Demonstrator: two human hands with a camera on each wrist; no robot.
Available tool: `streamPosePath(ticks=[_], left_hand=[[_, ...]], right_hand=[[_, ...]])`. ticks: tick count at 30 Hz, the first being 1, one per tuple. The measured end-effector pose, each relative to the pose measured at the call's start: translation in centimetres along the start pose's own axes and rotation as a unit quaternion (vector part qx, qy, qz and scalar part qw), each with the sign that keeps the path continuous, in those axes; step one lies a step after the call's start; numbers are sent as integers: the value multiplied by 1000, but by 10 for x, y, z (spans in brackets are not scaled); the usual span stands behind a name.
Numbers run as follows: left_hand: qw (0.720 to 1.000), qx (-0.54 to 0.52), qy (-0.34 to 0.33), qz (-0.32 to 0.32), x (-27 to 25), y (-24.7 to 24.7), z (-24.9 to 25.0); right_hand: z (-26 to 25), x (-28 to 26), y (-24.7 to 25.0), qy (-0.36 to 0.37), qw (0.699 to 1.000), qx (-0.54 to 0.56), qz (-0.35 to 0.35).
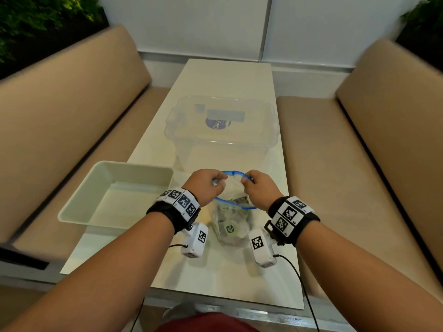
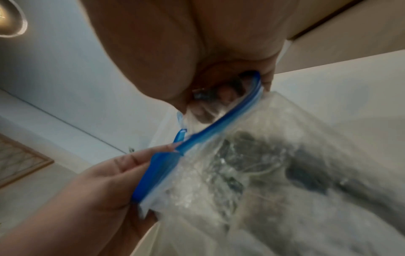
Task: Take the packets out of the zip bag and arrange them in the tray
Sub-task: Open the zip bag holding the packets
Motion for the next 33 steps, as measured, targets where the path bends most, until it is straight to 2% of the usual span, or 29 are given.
streamPosePath(ticks=[4,9,12,16,19,23,27,30,33], left_hand=[[997,24,46,-65,0,-7,-16],[981,108,94,-128,-19,-24,-35],[974,6,151,-171,-35,-36,-45],[968,-24,188,-162,-43,-45,-48],[966,9,211,-147,-42,-49,-50],[975,69,171,-122,-38,-46,-40],[992,-16,96,-83,-32,-35,-27],[994,-70,75,-41,-31,-33,-32],[991,-111,64,-25,-33,-43,-43]], right_hand=[[17,-4,-2,-36,999,28,-6],[20,-22,-9,17,996,-77,-47],[27,-35,-16,-6,986,-147,-82],[30,-48,-30,-83,990,-37,-108],[25,-48,-35,-70,994,-7,-85],[17,-43,-32,-29,999,9,-11],[19,-42,-24,-23,987,150,49],[31,-47,-26,-22,976,212,46],[46,-55,-35,-20,984,176,20]])
Point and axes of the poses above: each hand's wrist, its own x-axis towards the middle knuckle, its own y-axis out of the back of the hand, z = x × y, the point moved 8 cm from there along x, towards the middle knuckle, and after that the axes turned 12 degrees about y, right-handed, at the moved point
